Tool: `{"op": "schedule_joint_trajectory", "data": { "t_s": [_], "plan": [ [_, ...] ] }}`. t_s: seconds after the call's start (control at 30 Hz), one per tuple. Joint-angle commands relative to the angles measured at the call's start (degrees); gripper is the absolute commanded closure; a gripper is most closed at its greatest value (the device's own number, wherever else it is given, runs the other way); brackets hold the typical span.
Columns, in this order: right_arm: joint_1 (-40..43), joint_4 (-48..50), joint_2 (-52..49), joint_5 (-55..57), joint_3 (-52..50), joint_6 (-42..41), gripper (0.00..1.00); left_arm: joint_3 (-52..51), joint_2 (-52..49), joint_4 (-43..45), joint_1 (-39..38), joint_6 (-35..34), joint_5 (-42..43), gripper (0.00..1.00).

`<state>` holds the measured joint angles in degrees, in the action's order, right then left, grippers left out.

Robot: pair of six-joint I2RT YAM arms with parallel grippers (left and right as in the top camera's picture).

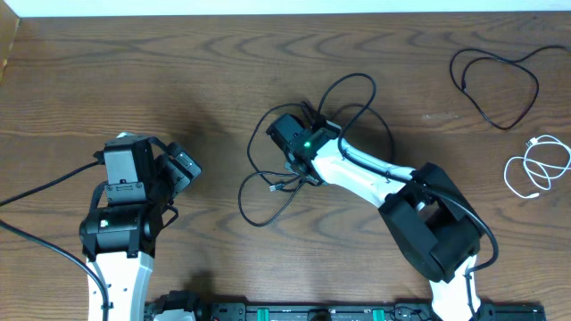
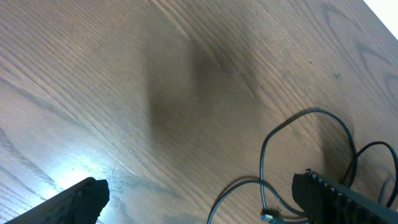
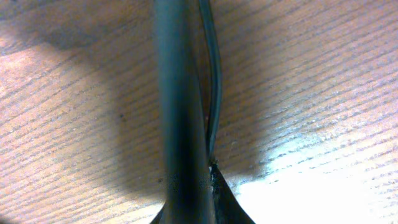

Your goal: Untangle cables

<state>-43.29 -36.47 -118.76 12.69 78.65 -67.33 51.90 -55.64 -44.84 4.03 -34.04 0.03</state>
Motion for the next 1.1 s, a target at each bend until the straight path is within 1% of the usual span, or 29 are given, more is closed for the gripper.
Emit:
{"op": "schedule_joint_trajectory", "data": {
  "t_s": [0.0, 0.07, 0.17, 0.2, 0.27, 0.33, 0.37, 0.47, 0.5, 0.57, 0.67, 0.73, 0.8, 0.87, 0.97, 1.07],
  "plan": [
    [2.05, 2.45, -3.52, -0.48, -5.18, 4.48, 0.99, 0.83, -0.22, -0.13, 0.24, 1.01, -0.72, 0.0],
    [3.58, 5.27, -3.52, -0.28, -5.44, 9.07, 0.99, 0.83, -0.22, -0.13, 0.24, 1.01, -0.72, 0.0],
    [6.99, 8.87, -3.52, -0.17, -5.31, 18.45, 0.99, 0.83, -0.22, -0.13, 0.24, 1.01, -0.72, 0.0],
    [8.57, 10.6, -3.52, -0.33, -5.25, 22.82, 0.99, 0.83, -0.22, -0.13, 0.24, 1.01, -0.72, 0.0],
    [11.41, 15.23, -3.52, -3.48, -5.2, 35.41, 0.99, 0.83, -0.22, -0.13, 0.24, 1.01, -0.72, 0.0],
    [14.38, 18.12, -3.5, -10.05, -4.15, 51.3, 0.99, 0.83, -0.22, -0.13, 0.24, 1.01, -0.72, 0.0],
    [15.93, 17.46, -3.5, -11.8, -2.8, 56.15, 0.99, 0.83, -0.22, -0.13, 0.24, 1.01, -0.72, 0.0],
    [19.69, 14.43, -3.5, -12.24, 1.64, 62.82, 0.99, 0.83, -0.22, -0.13, 0.24, 1.01, -0.72, 0.0],
    [21.18, 13.42, -3.5, -12.28, 3.63, 66.47, 0.99, 0.83, -0.22, -0.13, 0.24, 1.01, -0.72, 0.0],
    [23.52, 13.55, -3.5, -12.26, 6.01, 76.72, 0.99, 0.83, -0.22, -0.13, 0.24, 1.01, -0.72, 0.0],
    [26.75, 16.22, -3.5, -11.39, 6.88, 96.19, 0.99, 0.83, -0.22, -0.13, 0.24, 1.01, -0.72, 0.0],
    [29.0, 18.05, -3.52, -10.88, 6.88, 102.18, 0.99, 0.83, -0.22, -0.13, 0.24, 1.01, -0.72, 0.0],
    [31.58, 20.33, -3.52, -13.44, 6.84, 105.46, 0.99, 0.83, -0.22, -0.13, 0.24, 1.01, -0.72, 0.0],
    [33.92, 21.53, -3.52, -18.6, 6.84, 111.93, 0.99, 0.83, -0.22, -0.13, 0.24, 1.01, -0.72, 0.0],
    [36.68, 22.62, -3.52, -25.2, 6.84, 125.59, 0.99, 0.83, -0.22, -0.13, 0.24, 1.01, -0.72, 0.0],
    [37.92, 23.06, -3.52, -26.16, 6.84, 140.26, 0.99, 0.83, -0.22, -0.13, 0.24, 1.01, -0.72, 0.0]
  ]
}}
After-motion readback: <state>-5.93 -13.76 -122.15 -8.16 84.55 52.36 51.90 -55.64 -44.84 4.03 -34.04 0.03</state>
